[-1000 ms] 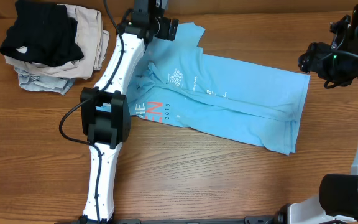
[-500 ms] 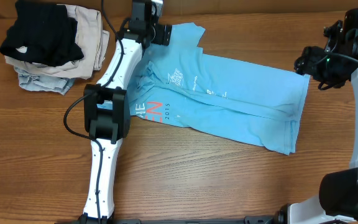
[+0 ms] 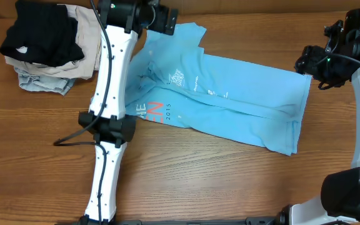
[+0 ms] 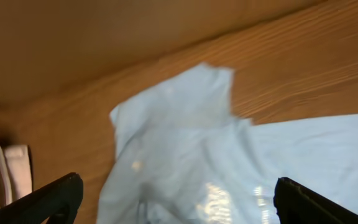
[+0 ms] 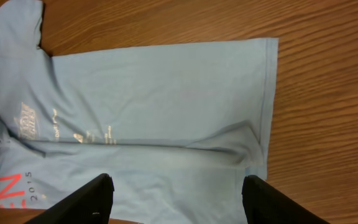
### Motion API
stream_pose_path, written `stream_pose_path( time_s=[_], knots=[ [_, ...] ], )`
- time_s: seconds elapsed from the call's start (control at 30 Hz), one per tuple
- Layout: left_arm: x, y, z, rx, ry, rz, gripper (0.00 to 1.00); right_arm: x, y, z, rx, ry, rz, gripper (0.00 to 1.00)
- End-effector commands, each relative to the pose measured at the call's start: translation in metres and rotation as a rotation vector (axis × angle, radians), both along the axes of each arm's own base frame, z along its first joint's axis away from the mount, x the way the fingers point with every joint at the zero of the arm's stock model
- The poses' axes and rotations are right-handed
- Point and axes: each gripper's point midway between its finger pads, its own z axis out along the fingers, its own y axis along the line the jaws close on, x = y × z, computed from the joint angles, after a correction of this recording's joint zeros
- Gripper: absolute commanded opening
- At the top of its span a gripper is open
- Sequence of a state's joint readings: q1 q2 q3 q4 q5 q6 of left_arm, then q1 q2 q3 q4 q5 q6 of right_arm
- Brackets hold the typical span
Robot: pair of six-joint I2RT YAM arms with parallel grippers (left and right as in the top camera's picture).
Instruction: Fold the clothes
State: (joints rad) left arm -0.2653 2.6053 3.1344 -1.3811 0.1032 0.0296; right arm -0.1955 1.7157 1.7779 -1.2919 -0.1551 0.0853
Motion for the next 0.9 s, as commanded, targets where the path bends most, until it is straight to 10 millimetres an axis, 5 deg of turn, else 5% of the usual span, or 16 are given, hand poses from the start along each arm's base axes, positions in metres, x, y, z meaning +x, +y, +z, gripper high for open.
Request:
stream_pose_path(
  time_s=[0.0,0.23,0.53,0.87],
  knots=[
    [0.002,-0.013,-0.005,0.015,-0.013,-0.028,1.0,-0.002,0.006,0.001,0.03,0.001,0.016,0.7],
    [0.047,0.001,-0.017,-0.008,-0.102,0.013,1.0,-0.007,0.017,-0.002,0.035,0.031,0.041,0.7],
    [0.079,0.033,-0.088,0.011,-0.059,0.06,1.0,-0.006,0.025,-0.002,0.035,0.028,0.062,0.71],
    [0.101,0.03,-0.141,0.008,-0.067,0.057,1.0,-0.009,0.03,-0.003,0.037,0.043,0.073,0.71]
  ],
)
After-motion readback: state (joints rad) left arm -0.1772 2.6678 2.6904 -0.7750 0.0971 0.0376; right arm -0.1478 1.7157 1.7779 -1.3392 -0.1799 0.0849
